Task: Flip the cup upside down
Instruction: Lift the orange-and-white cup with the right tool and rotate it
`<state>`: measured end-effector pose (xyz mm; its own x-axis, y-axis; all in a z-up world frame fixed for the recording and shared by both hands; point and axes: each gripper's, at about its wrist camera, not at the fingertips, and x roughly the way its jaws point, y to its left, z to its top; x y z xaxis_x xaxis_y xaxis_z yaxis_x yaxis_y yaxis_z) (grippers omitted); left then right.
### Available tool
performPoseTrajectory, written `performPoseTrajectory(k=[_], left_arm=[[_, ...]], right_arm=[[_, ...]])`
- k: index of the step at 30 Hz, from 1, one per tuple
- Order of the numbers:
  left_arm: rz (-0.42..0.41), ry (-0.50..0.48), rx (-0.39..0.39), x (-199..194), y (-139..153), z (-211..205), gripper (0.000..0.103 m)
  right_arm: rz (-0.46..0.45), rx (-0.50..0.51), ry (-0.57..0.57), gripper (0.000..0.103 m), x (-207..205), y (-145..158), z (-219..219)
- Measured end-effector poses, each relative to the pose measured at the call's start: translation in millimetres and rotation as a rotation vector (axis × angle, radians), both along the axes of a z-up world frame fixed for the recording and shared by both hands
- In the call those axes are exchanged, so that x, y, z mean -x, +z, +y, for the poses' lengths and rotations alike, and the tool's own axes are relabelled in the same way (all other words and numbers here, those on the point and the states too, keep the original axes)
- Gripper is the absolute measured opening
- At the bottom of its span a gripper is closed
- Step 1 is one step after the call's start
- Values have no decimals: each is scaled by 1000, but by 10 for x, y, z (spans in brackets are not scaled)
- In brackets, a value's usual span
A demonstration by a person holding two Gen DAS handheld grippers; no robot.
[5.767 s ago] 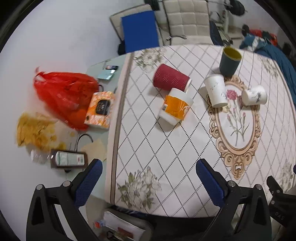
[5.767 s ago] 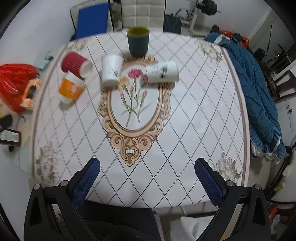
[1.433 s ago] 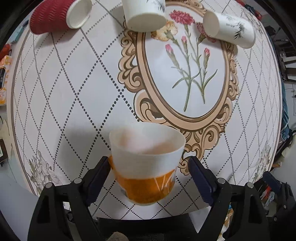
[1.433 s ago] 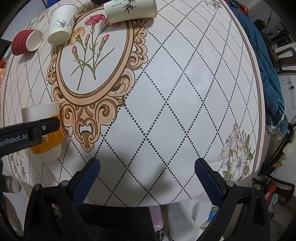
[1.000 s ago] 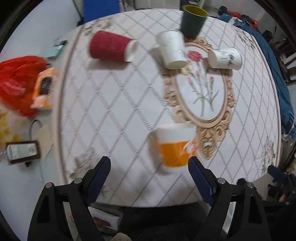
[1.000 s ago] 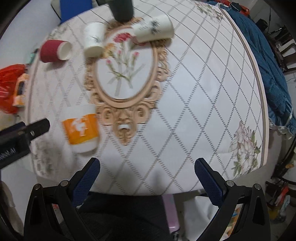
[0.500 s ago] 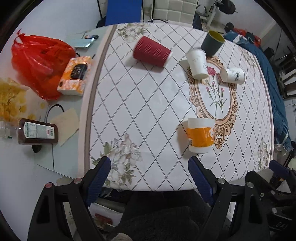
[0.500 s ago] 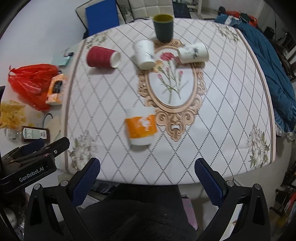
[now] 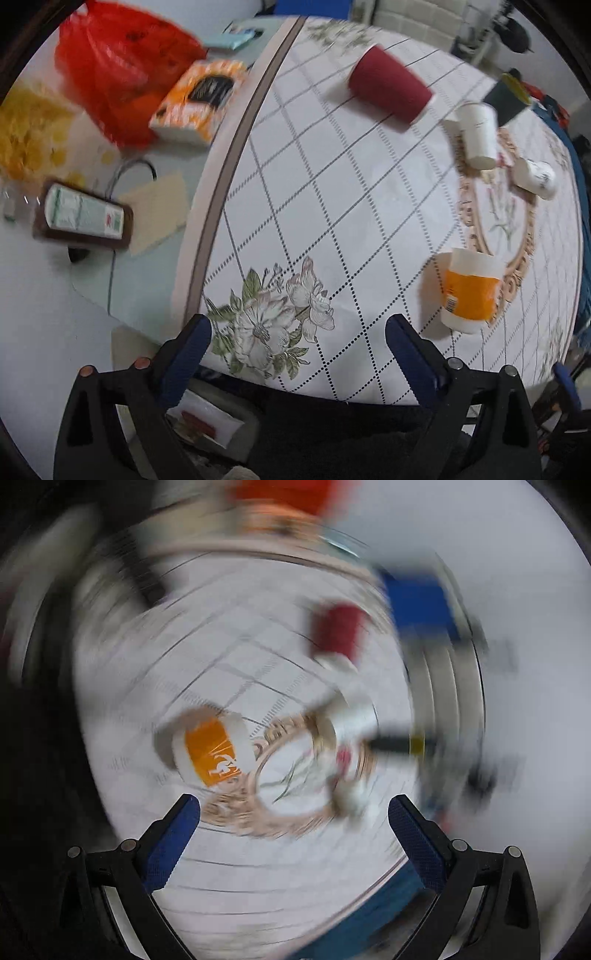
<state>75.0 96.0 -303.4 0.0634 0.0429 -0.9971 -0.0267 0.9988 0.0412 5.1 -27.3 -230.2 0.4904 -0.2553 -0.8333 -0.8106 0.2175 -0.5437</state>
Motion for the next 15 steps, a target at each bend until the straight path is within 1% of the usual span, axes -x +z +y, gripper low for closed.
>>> performPoseTrajectory(k=[2,4,5,7,8,9,10,11,14,15], left_arm=[[15,36,1,1,-95,-18,97],[41,72,-18,15,-202,-51,97],[57,95,-17,27,-265,-71,97],[84,137,-30,51,-369,-90,97],[96,163,-35,66,-420,-91,97],[104,183,-35,79,-456,-89,97],[114,207,-35,96,-495,-77,97],[125,233,-36,113,-543,-65,97],[152,292,-35,173,-644,-22,97],[159,306,-37,194,-673,-9,97]], right_arm=[[39,150,317,103,194,-279,28],[60,267,569,103,355,-516,-28],[64,337,716,103,423,-659,-99],[60,442,981,102,509,-886,-281],[57,474,1063,102,526,-964,-342],[55,515,1178,102,545,-1072,-445],[55,533,1237,102,553,-1130,-510],[57,561,1324,102,548,-1224,-604],[54,624,1507,101,468,-1446,-806],[54,637,1548,100,459,-1496,-844]])
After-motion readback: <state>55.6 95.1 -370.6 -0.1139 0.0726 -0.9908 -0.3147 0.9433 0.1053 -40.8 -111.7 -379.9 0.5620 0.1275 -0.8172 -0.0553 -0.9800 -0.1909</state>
